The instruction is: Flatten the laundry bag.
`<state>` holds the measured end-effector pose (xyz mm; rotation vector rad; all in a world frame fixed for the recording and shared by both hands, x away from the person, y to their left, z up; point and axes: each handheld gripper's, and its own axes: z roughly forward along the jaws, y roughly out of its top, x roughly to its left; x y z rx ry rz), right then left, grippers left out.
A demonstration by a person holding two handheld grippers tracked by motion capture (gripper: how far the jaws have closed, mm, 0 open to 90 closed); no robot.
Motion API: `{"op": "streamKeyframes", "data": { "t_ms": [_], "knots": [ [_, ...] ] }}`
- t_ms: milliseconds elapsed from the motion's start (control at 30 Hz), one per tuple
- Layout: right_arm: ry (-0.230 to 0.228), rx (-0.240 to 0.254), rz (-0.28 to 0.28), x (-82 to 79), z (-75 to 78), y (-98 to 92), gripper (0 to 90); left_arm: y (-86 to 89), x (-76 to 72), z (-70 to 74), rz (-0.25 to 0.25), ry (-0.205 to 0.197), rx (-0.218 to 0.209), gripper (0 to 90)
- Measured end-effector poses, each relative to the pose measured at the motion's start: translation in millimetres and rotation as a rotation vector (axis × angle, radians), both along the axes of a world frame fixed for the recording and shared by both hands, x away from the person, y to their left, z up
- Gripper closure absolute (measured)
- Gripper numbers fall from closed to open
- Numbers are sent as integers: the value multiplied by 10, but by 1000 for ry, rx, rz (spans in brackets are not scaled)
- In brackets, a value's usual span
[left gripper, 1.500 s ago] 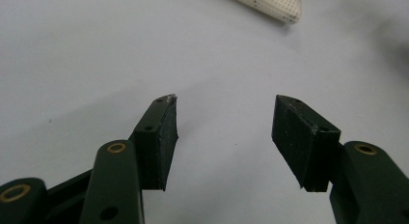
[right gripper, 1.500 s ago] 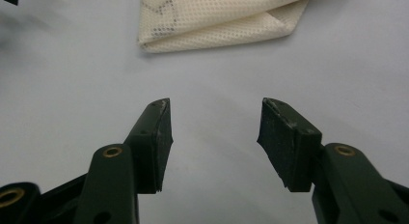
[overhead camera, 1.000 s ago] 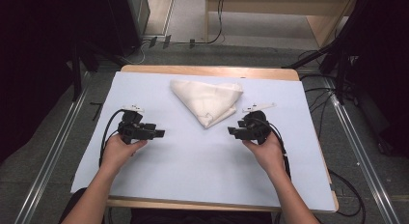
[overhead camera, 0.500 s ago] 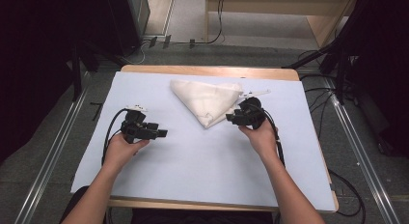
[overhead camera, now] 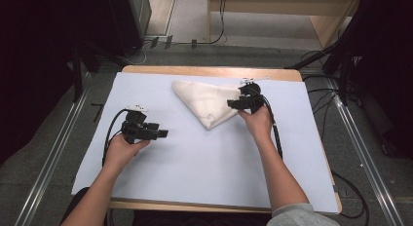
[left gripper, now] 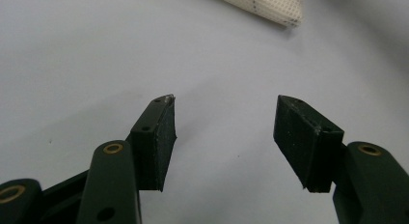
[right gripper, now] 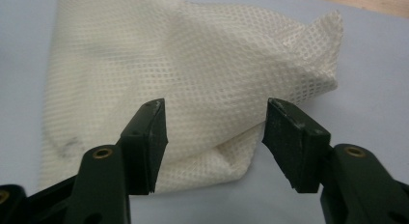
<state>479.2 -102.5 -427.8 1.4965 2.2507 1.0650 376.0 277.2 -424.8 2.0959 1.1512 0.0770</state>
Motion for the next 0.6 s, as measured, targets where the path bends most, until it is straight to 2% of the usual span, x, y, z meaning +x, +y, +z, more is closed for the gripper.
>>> {"op": "streamKeyframes", "data": {
  "t_ms": [133,233,267,333,400,500,567,600],
  "knots": [
    [28,-24,-47,125,-116,26,385,0,6,-4,0,1,3,410],
    [55,-32,-46,175,-191,31,389,5,5,-1,2,1,3,409],
    [65,-21,-48,204,-240,33,393,12,8,1,5,-3,9,409],
    [59,-20,-46,207,-244,37,399,16,12,-1,4,-3,13,409],
    [45,-45,-41,212,-262,78,434,23,20,-6,9,3,12,409],
    [65,-54,-44,221,-305,111,495,23,15,-1,11,3,11,409],
    [67,-53,-40,224,-327,116,496,22,14,-2,12,3,14,409],
    [75,-29,-54,231,-352,103,506,20,13,-6,10,6,15,409]
  ]
}}
